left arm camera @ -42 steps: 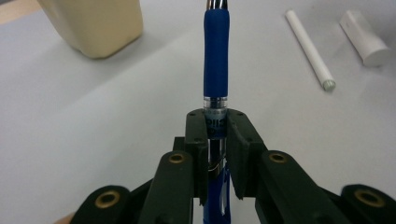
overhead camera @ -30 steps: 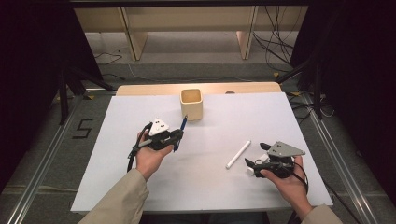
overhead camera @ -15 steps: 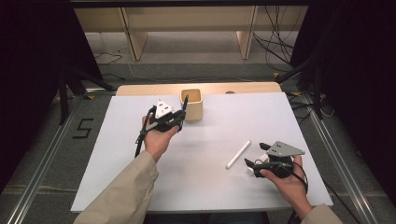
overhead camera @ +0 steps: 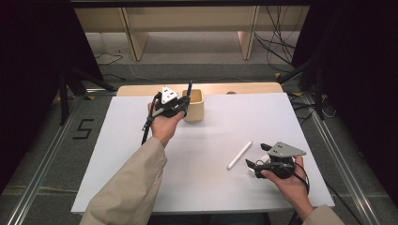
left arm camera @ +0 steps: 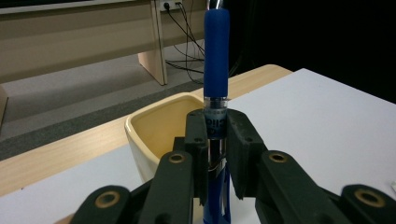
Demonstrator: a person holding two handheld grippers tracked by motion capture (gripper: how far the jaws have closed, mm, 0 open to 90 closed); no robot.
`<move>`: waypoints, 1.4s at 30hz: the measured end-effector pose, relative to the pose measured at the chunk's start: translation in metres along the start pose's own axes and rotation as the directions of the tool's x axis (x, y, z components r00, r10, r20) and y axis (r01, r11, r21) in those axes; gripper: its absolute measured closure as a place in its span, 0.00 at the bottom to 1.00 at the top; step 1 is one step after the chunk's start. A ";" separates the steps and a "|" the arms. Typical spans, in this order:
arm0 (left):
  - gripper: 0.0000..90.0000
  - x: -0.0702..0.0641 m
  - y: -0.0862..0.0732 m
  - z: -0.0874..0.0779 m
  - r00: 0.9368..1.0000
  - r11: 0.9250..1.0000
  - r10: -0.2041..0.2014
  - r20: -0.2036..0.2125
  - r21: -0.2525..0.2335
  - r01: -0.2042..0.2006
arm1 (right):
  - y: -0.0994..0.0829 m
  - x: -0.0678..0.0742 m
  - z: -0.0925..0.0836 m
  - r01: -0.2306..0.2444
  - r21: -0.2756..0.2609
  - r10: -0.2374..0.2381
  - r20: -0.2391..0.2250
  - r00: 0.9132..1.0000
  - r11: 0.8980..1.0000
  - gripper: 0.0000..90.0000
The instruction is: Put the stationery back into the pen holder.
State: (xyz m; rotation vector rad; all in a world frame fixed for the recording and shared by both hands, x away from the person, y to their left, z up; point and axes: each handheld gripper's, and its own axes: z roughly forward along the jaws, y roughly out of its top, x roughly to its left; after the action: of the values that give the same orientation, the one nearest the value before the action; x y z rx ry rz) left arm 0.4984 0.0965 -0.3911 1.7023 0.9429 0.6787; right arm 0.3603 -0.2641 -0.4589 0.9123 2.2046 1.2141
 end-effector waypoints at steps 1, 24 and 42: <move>0.88 0.000 0.001 0.001 1.000 1.000 0.001 0.000 0.001 -0.001 | 0.000 0.000 0.000 0.000 0.001 0.000 -0.001 1.000 1.000 0.20; 0.88 0.006 0.024 0.018 1.000 0.999 -0.008 0.001 -0.035 0.008 | -0.001 -0.001 0.000 -0.005 0.001 0.005 -0.003 1.000 1.000 0.20; 0.88 0.009 0.030 0.023 1.000 0.999 -0.002 -0.013 -0.053 0.001 | -0.001 -0.001 0.000 -0.005 0.003 0.005 -0.006 1.000 1.000 0.20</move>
State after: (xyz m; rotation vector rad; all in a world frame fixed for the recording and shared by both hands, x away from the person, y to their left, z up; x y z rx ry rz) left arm 0.5295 0.0873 -0.3699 1.6519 0.9273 0.7090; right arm 0.3610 -0.2647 -0.4596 0.9169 2.2106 1.2171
